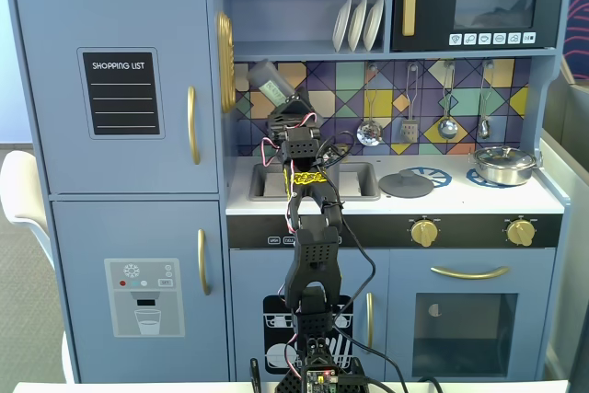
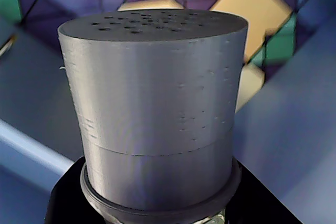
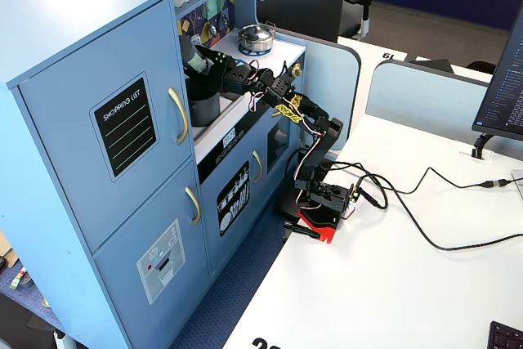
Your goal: Put salt in the gray recipient
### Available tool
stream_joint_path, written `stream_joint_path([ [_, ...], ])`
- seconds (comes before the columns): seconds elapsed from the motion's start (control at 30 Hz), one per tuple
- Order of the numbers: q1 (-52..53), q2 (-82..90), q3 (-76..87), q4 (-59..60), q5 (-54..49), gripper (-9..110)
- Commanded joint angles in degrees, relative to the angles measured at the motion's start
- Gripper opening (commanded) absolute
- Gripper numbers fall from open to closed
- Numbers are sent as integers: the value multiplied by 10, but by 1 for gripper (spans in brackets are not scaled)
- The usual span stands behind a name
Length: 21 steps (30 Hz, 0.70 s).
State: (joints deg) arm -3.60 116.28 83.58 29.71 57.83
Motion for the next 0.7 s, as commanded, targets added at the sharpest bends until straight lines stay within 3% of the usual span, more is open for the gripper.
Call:
stream_joint_path([
  [0.0,18,4,-11,-18,16,0],
  [0.37,54,31,89,-19,31,0],
  [0.67,-18,-27,-47,-35,61,0],
])
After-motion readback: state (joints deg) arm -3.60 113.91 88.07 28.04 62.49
